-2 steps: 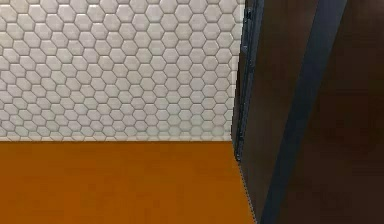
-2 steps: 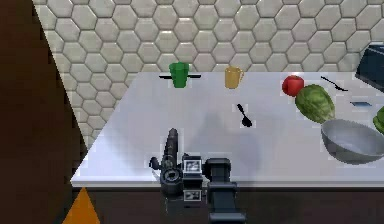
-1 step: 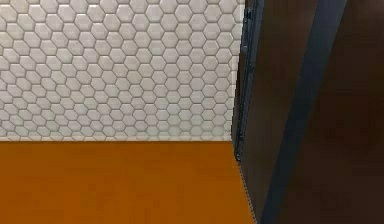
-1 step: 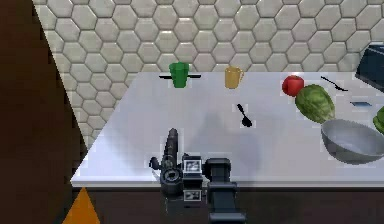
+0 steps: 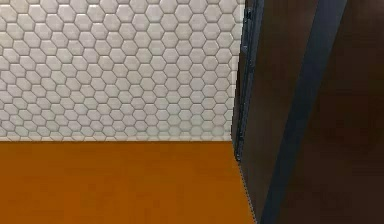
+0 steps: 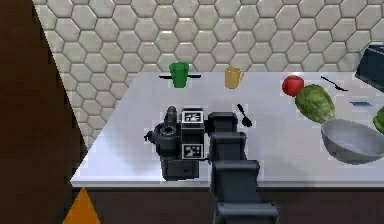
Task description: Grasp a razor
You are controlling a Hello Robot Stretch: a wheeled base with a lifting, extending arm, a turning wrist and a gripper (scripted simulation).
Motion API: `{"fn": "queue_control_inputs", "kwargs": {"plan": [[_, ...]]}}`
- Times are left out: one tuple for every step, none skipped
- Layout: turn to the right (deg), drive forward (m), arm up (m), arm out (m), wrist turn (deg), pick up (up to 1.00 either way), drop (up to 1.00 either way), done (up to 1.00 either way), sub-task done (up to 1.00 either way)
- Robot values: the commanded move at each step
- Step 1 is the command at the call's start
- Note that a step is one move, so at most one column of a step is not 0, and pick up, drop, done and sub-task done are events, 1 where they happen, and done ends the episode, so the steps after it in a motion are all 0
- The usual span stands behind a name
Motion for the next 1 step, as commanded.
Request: {"fn": "queue_control_inputs", "kwargs": {"plan": [[0.0,0.0,0.0,0.0,0.0,0.0,0.0,1.0,0.0]]}}
